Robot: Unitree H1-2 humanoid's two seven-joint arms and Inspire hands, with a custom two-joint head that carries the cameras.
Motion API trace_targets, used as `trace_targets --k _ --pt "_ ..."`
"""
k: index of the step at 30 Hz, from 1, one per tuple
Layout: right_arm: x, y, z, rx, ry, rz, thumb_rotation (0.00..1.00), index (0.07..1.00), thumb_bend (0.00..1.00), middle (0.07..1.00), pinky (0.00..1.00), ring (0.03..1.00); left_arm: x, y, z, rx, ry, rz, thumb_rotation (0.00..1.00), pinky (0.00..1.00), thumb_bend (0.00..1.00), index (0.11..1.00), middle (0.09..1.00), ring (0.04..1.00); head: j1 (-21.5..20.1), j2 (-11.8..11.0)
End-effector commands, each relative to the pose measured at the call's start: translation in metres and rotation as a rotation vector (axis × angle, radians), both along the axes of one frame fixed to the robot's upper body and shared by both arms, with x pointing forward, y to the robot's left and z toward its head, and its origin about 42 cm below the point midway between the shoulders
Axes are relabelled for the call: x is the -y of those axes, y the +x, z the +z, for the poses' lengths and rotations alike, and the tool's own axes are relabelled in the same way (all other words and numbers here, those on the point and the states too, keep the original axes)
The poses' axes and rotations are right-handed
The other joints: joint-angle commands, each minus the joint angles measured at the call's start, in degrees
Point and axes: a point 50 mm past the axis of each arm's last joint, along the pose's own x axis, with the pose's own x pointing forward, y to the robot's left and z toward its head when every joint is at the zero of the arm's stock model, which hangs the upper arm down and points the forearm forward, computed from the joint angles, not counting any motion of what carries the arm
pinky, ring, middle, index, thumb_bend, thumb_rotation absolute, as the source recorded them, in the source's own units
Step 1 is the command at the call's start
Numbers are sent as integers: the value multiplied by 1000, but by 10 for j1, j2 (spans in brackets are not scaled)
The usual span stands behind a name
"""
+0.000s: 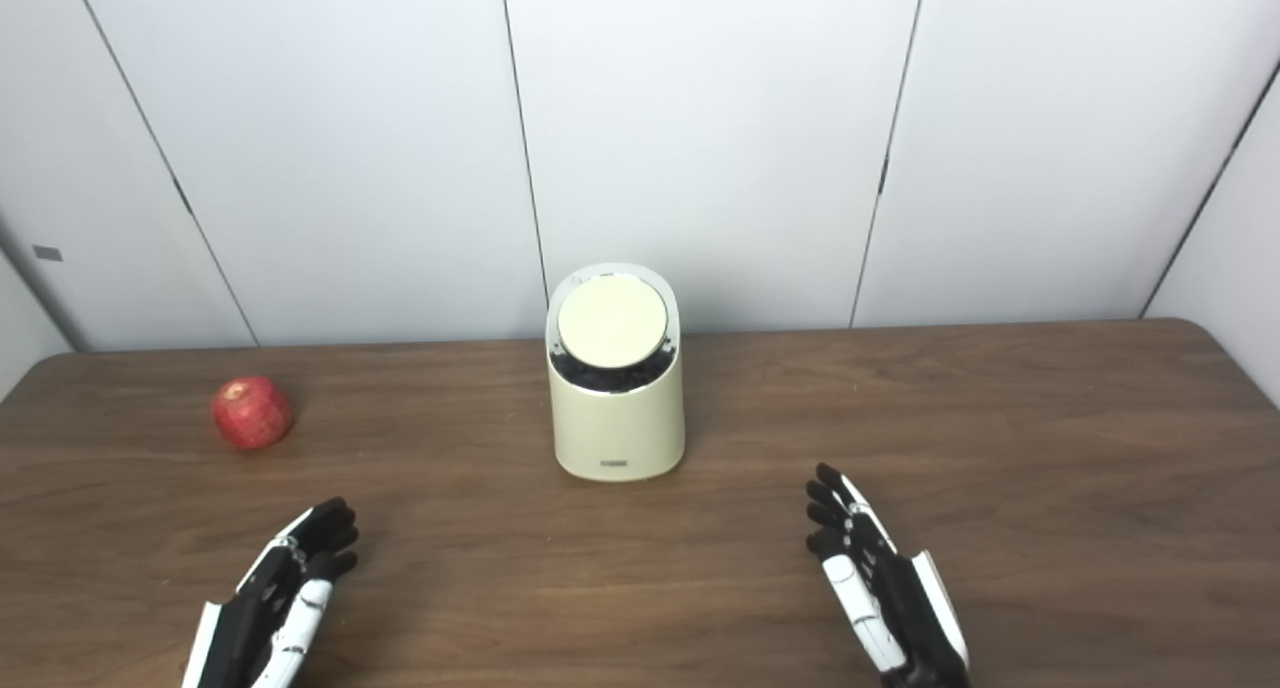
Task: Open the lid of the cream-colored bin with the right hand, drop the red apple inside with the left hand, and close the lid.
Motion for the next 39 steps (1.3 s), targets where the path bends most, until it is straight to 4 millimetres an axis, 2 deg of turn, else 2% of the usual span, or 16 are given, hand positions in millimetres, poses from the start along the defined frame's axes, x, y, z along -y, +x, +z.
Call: trace_targets --k 1,11,18,21,24,27,29,32,39 --pt "-4 -2 11 51 20 7 894 936 433 904 813 891 1 -9 -12 -37 -12 21 573 823 518 836 838 842 1 0" --pt "-3 -1 11 45 18 7 901 937 425 915 825 904 2 -9 -13 -43 -11 30 571 816 525 832 835 836 2 -1" --pt "-2 6 13 69 43 6 824 933 466 909 810 896 3 -6 -17 -49 -14 28 578 815 526 833 838 837 8 -16" --pt "-2 19 24 103 27 5 775 934 544 911 796 899 4 -4 -20 -51 -18 32 578 817 519 837 842 839 10 -27" --pt "0 33 37 144 -62 5 721 930 538 903 762 881 8 -3 -22 -58 -26 33 578 816 508 841 845 842 13 -34" --pt "-2 49 53 175 -172 -26 709 911 630 877 761 848 11 -3 -25 -63 -45 30 551 819 505 846 845 842 15 -43" --pt "-5 62 66 195 -223 -41 675 907 723 873 775 844 11 -3 -27 -63 -47 30 542 821 504 846 846 843 14 -50" --pt "-12 82 83 211 -260 -54 572 898 802 870 776 844 12 -3 -29 -64 -42 30 548 825 501 846 850 849 13 -56" --pt "-34 120 116 258 -310 -59 463 894 878 878 803 863 13 -3 -29 -62 -38 17 567 827 516 854 854 848 11 -56"
